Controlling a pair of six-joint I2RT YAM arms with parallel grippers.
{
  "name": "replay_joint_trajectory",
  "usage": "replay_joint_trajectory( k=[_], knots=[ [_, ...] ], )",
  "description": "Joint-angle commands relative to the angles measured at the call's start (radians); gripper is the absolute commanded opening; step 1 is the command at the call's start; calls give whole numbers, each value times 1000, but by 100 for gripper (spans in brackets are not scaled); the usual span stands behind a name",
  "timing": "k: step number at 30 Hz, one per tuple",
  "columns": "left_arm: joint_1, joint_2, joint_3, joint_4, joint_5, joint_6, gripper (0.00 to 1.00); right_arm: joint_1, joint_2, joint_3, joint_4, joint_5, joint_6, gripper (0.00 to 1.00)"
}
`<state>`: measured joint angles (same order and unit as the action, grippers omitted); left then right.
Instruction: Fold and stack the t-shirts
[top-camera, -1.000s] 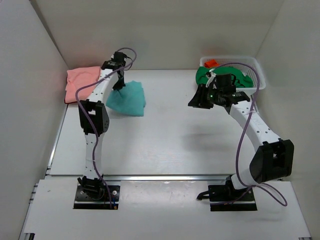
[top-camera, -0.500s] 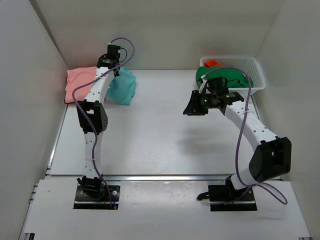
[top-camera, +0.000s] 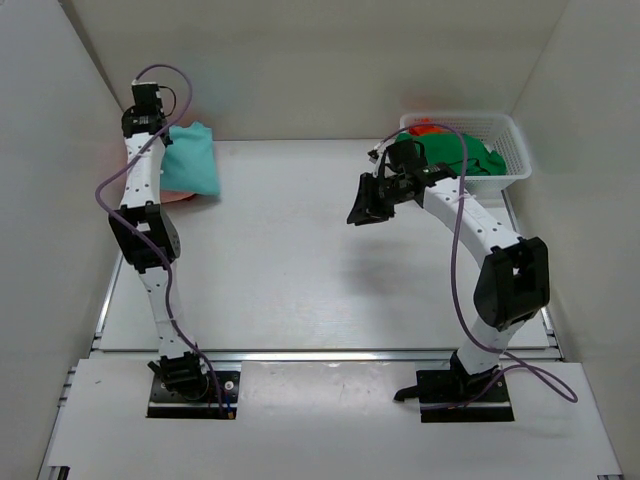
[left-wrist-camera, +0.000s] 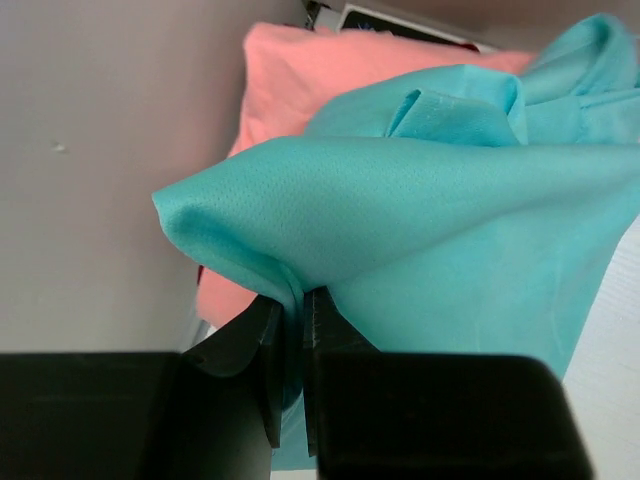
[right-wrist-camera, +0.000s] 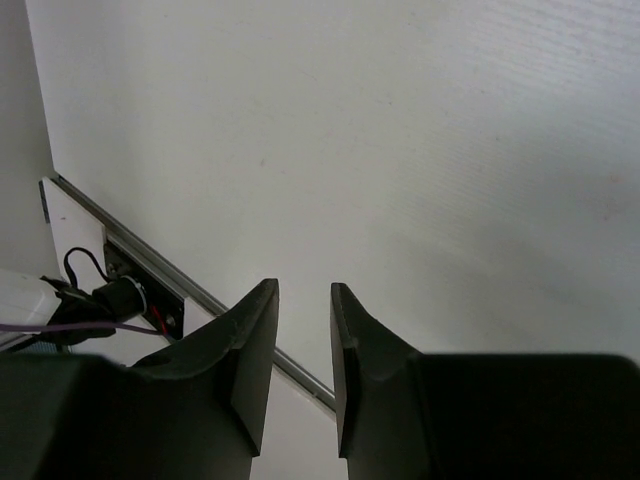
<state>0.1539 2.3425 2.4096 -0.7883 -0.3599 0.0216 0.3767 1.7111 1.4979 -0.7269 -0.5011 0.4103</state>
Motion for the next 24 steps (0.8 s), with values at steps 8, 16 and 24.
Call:
replay_joint_trajectory(
  k=[8,16,24],
  knots=[
    [81,-78,22,101,29,-11,0,27,82,142,-58,-22,-31,25],
    [137,-9,49,214,62,-12,27,34,128,171,-66,-36,-44,25],
    [122,-35,26,230,142,-77,99,47,125,139,-28,-53,-42,26]
  ],
)
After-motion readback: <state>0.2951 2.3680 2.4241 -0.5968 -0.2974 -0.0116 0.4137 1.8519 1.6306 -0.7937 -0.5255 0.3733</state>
